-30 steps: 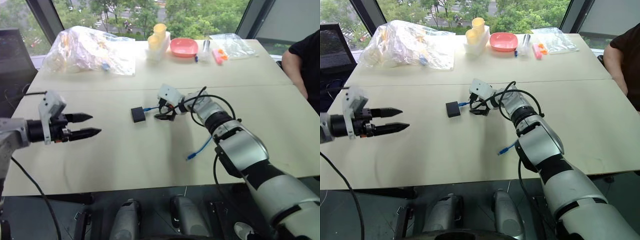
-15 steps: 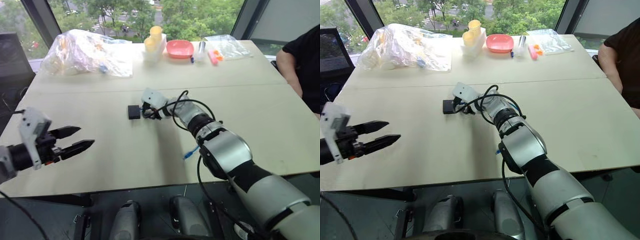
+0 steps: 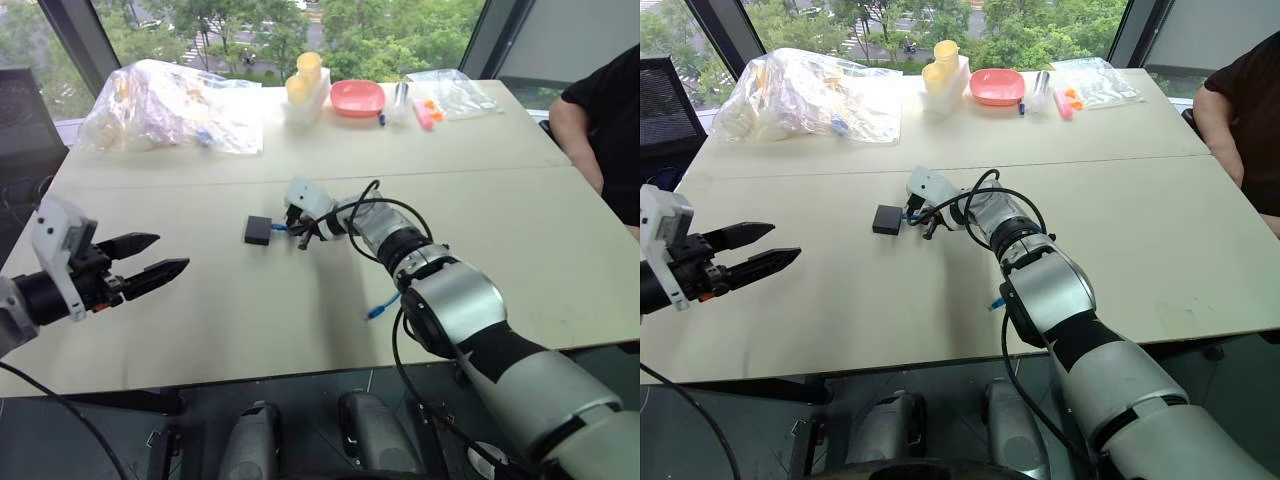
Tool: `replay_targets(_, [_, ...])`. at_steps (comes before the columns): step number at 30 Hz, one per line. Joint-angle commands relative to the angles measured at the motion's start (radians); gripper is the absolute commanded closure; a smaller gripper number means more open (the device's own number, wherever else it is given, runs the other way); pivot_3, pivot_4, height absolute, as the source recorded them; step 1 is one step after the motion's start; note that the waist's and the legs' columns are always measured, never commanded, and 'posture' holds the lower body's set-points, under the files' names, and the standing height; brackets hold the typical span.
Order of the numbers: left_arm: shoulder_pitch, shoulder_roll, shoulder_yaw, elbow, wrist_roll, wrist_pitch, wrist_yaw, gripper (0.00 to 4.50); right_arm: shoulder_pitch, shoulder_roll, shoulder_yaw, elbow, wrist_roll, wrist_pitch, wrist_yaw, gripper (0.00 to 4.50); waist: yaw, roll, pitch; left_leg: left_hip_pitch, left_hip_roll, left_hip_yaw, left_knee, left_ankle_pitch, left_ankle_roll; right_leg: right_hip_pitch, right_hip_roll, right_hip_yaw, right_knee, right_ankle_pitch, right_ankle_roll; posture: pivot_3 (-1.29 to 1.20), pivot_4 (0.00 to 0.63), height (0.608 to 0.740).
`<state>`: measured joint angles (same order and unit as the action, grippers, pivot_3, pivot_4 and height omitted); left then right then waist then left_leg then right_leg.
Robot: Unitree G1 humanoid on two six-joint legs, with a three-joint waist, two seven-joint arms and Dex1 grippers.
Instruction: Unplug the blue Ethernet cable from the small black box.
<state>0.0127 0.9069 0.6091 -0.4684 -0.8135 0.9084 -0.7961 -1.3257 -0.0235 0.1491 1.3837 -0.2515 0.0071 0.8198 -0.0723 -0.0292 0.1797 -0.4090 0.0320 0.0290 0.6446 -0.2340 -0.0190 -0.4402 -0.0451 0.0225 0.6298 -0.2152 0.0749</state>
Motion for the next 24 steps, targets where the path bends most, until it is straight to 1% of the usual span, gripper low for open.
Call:
replay_targets(1, [-0.086,0.024,-0.038,0.088,0.026,-0.062,-0.020,0.73,-0.085,-0.046,-0.027,-0.082,0.027,-0.103,0.003,4.41,0.005,0.000,0.000,0.000,0.000,0.000,0.000,0.000,0.000,0.000,0.000,0.000,0.000,0.000,0.000,0.00,0.150,0.740])
replay_targets(4, [-0.212,0.036,-0.086,0.241,0.020,-0.077,-0.067,0.73,-0.085,-0.079,-0.023,-0.157,0.033,-0.185,0.015,4.41,0.004,0.000,0.000,0.000,0.000,0.000,0.000,0.000,0.000,0.000,0.000,-0.001,0.000,0.000,0.000,0.00,0.150,0.740])
replay_targets(6, [-0.325,0.045,-0.137,0.387,0.010,-0.075,-0.138,0.73,-0.068,-0.103,-0.015,-0.244,0.031,-0.228,-0.005,4.41,0.003,0.000,0.000,0.000,-0.001,0.000,0.000,0.000,0.000,0.001,0.000,-0.001,-0.001,0.000,0.000,0.00,0.150,0.740])
replay_targets(9, [-0.588,0.022,-0.278,0.684,0.055,-0.094,-0.284,0.73,-0.002,-0.142,0.010,-0.457,-0.012,-0.296,-0.135,4.41,0.009,-0.001,0.000,-0.001,-0.002,0.002,0.001,0.000,0.000,0.001,0.000,-0.002,0.000,0.000,0.001,0.00,0.150,0.740])
replay_targets(13, [-0.888,-0.048,-0.398,1.023,0.139,-0.139,-0.413,0.73,0.074,-0.180,0.062,-0.638,-0.112,-0.350,-0.303,4.41,0.010,-0.002,-0.001,-0.002,-0.003,0.002,0.001,0.000,0.000,0.001,0.000,-0.002,0.001,0.002,0.005,0.00,0.150,0.740])
replay_targets(15, [-1.010,-0.083,-0.438,1.167,0.182,-0.165,-0.476,0.73,0.103,-0.196,0.078,-0.702,-0.143,-0.348,-0.353,4.41,0.008,-0.002,0.000,-0.003,-0.004,0.003,0.001,0.000,0.000,0.000,0.000,-0.002,0.000,0.002,0.006,0.00,0.150,0.740])
replay_targets(19, [-1.193,-0.146,-0.488,1.399,0.277,-0.247,-0.550,0.73,0.143,-0.214,0.100,-0.795,-0.179,-0.333,-0.410,4.41,0.003,-0.002,0.000,-0.006,-0.004,0.003,0.001,0.000,0.000,-0.004,0.001,-0.002,0.001,0.002,0.006,0.00,0.150,0.740])
replay_targets(24, [-1.307,-0.192,-0.505,1.552,0.359,-0.311,-0.605,0.73,0.167,-0.226,0.116,-0.862,-0.202,-0.312,-0.449,4.41,0.003,-0.002,0.000,-0.008,-0.003,0.002,0.001,0.000,0.001,-0.006,0.002,-0.002,0.002,0.002,0.006,0.00,0.150,0.740])
